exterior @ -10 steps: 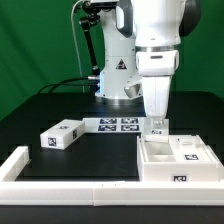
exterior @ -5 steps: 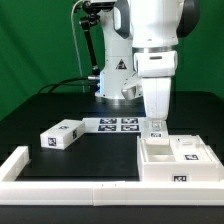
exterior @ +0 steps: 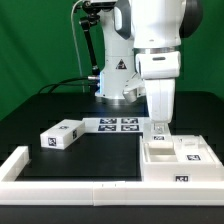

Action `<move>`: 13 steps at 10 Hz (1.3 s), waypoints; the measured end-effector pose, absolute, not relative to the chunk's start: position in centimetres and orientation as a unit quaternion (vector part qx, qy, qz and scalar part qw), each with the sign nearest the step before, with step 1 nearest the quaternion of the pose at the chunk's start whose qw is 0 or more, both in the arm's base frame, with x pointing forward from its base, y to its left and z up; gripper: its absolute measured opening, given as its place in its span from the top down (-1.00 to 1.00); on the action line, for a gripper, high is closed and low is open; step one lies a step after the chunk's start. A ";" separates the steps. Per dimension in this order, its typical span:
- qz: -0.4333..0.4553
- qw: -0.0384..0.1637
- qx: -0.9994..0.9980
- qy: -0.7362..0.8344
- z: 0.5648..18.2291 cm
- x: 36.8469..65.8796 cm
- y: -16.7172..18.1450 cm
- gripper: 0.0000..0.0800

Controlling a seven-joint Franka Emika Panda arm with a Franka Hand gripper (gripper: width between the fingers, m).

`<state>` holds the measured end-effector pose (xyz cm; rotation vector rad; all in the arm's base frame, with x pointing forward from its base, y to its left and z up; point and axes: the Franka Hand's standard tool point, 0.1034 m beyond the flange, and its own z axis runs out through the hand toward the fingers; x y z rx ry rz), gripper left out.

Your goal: Assemble cabinet

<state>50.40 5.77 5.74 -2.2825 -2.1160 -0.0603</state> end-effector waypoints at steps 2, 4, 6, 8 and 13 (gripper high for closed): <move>-0.024 0.013 -0.731 -0.682 5.7 51.5 5.6 0.83; -0.027 0.013 -0.732 -0.680 5.8 53.6 5.5 0.83; -0.027 0.014 -0.733 -0.680 5.9 55.0 5.5 0.83; -0.023 0.018 -0.734 -0.678 5.8 56.6 5.3 0.83; -0.018 0.023 -0.733 -0.680 5.8 58.9 5.2 0.83</move>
Offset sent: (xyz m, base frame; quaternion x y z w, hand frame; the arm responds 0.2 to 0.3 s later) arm 0.0456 0.0071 -0.0037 0.0169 0.0127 -0.0308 0.9993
